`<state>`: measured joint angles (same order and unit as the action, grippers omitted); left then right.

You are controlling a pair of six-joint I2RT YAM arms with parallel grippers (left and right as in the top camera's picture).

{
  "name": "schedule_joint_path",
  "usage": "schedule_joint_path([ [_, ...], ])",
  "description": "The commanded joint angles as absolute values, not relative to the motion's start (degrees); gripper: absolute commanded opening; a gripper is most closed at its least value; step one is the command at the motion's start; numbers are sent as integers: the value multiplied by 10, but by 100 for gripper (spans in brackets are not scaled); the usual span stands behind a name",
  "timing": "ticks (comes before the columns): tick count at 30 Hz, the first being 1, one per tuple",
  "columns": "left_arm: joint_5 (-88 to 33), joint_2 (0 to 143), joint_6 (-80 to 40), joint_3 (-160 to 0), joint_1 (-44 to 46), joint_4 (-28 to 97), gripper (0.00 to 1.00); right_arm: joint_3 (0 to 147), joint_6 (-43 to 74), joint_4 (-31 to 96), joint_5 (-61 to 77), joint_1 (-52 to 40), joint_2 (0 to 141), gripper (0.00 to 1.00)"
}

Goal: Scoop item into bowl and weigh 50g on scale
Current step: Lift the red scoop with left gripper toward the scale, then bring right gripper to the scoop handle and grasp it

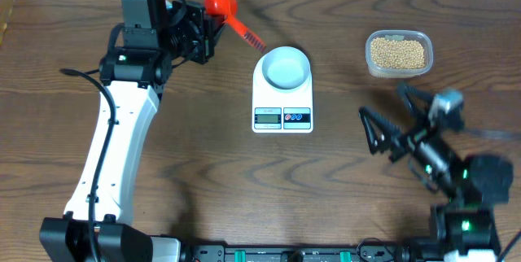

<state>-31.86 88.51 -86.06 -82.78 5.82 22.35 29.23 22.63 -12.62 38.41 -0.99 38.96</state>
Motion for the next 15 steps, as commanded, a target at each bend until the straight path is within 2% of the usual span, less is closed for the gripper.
schedule_joint_path([
  [1, -326, 876, -911, -834, 70, 204, 7, 373, 262, -147, 487, -12, 488, 99],
  [9, -326, 876, -1034, -834, 101, 201, 7, 531, 330, -213, 507, -74, 705, 99],
  [15, -288, 877, -1049, -831, 131, 218, 7, 557, 368, -303, 507, -136, 784, 99],
])
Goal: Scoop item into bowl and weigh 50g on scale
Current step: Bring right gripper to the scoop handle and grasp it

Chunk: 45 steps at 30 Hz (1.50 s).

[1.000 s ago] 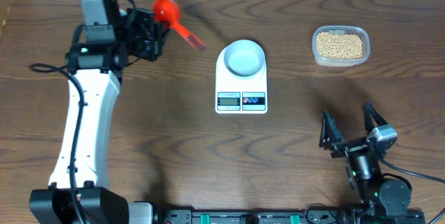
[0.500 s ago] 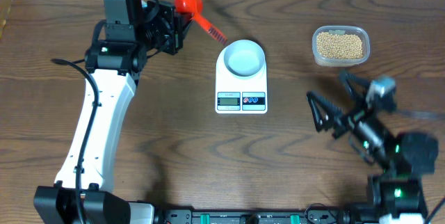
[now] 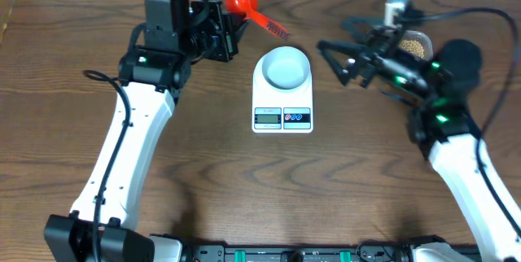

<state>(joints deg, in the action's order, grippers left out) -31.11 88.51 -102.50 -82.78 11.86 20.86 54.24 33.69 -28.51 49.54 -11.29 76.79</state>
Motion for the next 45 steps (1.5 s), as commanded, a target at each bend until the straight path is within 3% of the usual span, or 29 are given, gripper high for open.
schedule_joint_path([
  [1, -282, 877, -1049, -830, 135, 224, 7, 557, 366, -307, 504, -142, 790, 99],
  [8, -233, 877, -1049, -819, 145, 291, 7, 556, 395, -293, 482, -155, 815, 99],
  [12, -228, 878, -1046, -819, 145, 317, 7, 555, 411, -271, 481, -159, 827, 67],
  [14, -223, 879, -1039, -818, 145, 333, 7, 555, 433, -270, 481, -163, 835, 59],
  [29, -213, 888, -962, -818, 146, 417, 7, 555, 458, -213, 429, -230, 848, 41],
  [39, -213, 897, -932, -818, 146, 467, 7, 555, 459, -190, 371, -281, 848, 40],
  [45, -213, 898, -930, -818, 146, 469, 7, 555, 484, -170, 344, -299, 848, 29],
])
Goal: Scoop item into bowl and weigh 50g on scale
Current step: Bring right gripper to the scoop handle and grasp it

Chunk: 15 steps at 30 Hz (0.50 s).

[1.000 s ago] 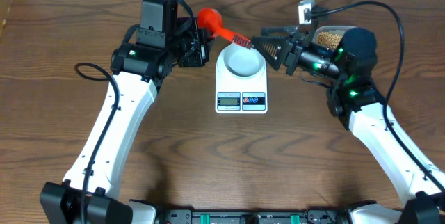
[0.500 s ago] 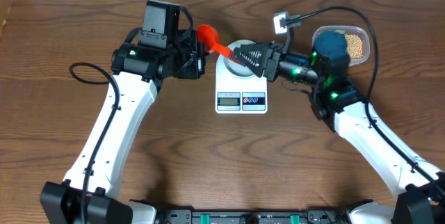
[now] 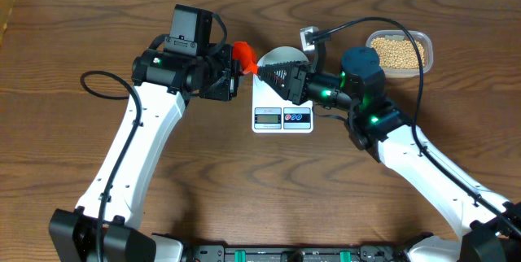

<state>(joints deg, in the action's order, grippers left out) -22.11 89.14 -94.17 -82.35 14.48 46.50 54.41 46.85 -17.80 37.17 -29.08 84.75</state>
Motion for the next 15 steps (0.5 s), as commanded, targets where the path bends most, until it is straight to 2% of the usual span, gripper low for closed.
schedule_joint_path([
  [1, -213, 898, -930, -818, 146, 469, 7, 555, 491, -161, 338, -301, 848, 26],
  [15, -213, 898, -930, -818, 146, 469, 7, 555, 504, -135, 325, -301, 848, 15],
])
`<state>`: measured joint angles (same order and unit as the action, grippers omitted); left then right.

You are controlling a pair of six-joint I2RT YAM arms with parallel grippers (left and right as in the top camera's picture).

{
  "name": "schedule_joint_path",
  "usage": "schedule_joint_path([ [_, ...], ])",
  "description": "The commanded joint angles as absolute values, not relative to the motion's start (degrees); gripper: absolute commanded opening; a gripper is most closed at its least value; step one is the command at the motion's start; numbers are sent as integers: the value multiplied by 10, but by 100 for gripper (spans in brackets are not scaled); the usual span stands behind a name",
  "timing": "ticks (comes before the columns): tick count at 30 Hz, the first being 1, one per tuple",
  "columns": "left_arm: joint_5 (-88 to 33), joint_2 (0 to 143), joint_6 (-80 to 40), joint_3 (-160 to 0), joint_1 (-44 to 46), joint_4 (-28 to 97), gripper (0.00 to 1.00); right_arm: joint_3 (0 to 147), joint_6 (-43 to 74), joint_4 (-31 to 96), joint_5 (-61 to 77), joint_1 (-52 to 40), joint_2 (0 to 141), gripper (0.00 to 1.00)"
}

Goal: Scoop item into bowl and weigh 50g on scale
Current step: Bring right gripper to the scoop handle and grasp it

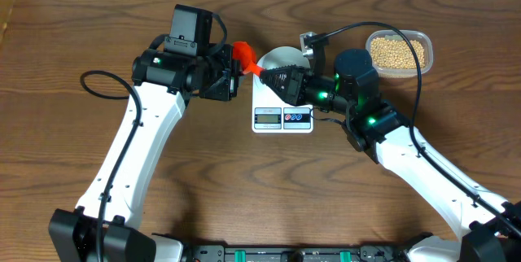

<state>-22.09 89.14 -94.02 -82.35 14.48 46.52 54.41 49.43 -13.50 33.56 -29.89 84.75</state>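
The red scoop hangs just left of the white bowl, which stands on the white scale. My left gripper is shut on the scoop near its head. The scoop's dark handle end points right into my right gripper. That gripper reaches in over the bowl from the right, and its fingers appear drawn together around the handle. Much of the bowl is hidden under the right gripper. The scale's display is too small to read.
A clear tub of yellowish beans sits at the back right. A black cable loops off the left arm at the left. The right arm's cable arcs over the space between the bowl and the tub.
The right gripper's fingers look narrower, drawn in on the scoop's handle, and its wrist has shifted slightly left. The left arm and the scoop have stayed put.
At first the left gripper held the red scoop at the back left, while the right arm sat folded at the right edge. The left then held the scoop nearer the bowl and the right reached inward. Both now meet at the scoop beside the bowl.
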Motion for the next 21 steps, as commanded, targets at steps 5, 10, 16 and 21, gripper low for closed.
schedule_joint_path([
  [5, -213, 898, -930, -818, 146, 469, 7, 555, 508, -138, 318, -301, 848, 12],
  [10, -213, 898, -930, -818, 146, 469, 7, 555, 508, -139, 318, -301, 848, 1],
  [16, -213, 898, -930, -818, 146, 469, 8, 555, 513, -139, 318, -301, 848, 1],
  [21, -213, 898, -930, -818, 146, 469, 56, 555, 512, -139, 318, -301, 848, 1],
])
